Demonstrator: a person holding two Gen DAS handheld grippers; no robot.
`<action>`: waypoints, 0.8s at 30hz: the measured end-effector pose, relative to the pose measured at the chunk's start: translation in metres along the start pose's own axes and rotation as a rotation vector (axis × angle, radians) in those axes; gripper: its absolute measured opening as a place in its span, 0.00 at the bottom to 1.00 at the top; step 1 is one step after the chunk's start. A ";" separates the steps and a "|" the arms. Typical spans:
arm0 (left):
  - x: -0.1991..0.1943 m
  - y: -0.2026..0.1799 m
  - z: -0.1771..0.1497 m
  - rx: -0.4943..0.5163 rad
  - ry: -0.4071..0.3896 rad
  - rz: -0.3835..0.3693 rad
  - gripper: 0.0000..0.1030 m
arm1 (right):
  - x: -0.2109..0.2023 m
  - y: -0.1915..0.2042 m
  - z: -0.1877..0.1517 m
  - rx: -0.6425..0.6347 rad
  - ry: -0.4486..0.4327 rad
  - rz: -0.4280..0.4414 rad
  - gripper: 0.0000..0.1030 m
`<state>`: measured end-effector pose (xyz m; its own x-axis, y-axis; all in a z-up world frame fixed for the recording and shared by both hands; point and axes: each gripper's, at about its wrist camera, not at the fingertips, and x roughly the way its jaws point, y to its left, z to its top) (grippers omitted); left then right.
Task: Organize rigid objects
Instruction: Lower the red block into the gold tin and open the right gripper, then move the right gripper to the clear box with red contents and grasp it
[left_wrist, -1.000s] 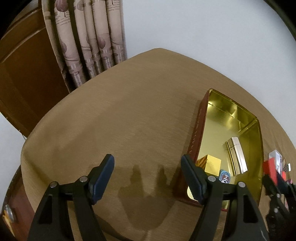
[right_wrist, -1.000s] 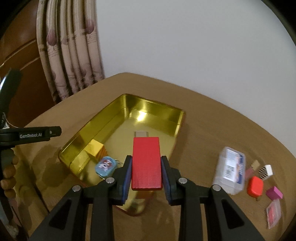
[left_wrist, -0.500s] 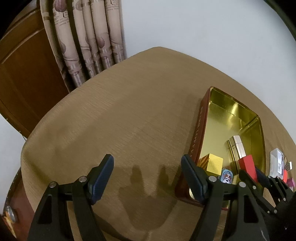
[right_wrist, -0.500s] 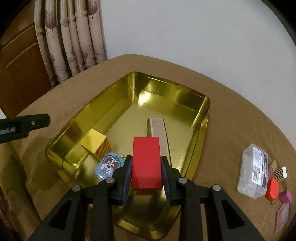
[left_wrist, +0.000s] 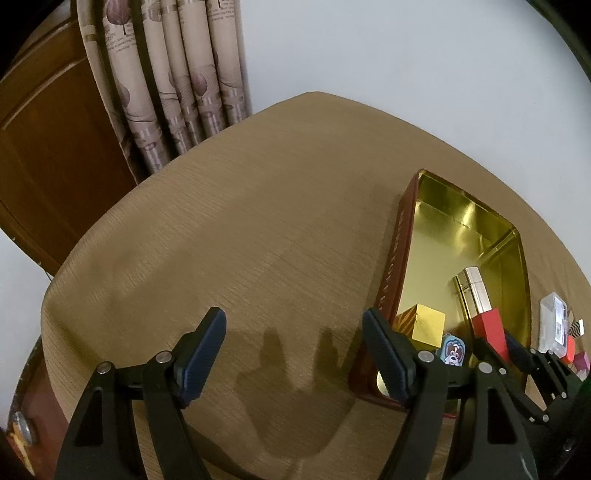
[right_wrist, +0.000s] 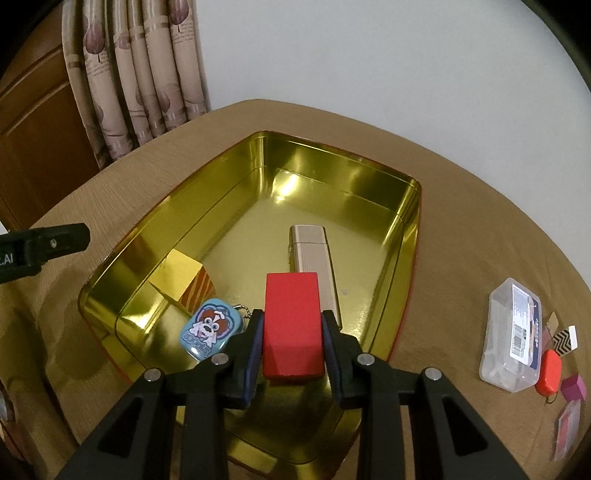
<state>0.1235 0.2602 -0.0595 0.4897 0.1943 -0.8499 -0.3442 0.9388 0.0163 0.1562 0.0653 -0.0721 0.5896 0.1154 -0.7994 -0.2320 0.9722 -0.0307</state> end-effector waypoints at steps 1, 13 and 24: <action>0.000 -0.001 0.000 0.004 -0.002 -0.003 0.72 | 0.000 0.000 0.000 0.004 0.000 0.005 0.30; 0.001 -0.009 -0.002 0.047 -0.011 0.001 0.73 | -0.019 -0.002 0.001 0.027 -0.036 0.032 0.44; 0.000 -0.011 -0.003 0.065 -0.012 0.012 0.74 | -0.074 -0.056 -0.023 0.117 -0.114 -0.034 0.46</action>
<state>0.1246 0.2486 -0.0612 0.4958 0.2085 -0.8430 -0.2973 0.9528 0.0608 0.1079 -0.0025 -0.0253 0.6813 0.0983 -0.7254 -0.1231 0.9922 0.0188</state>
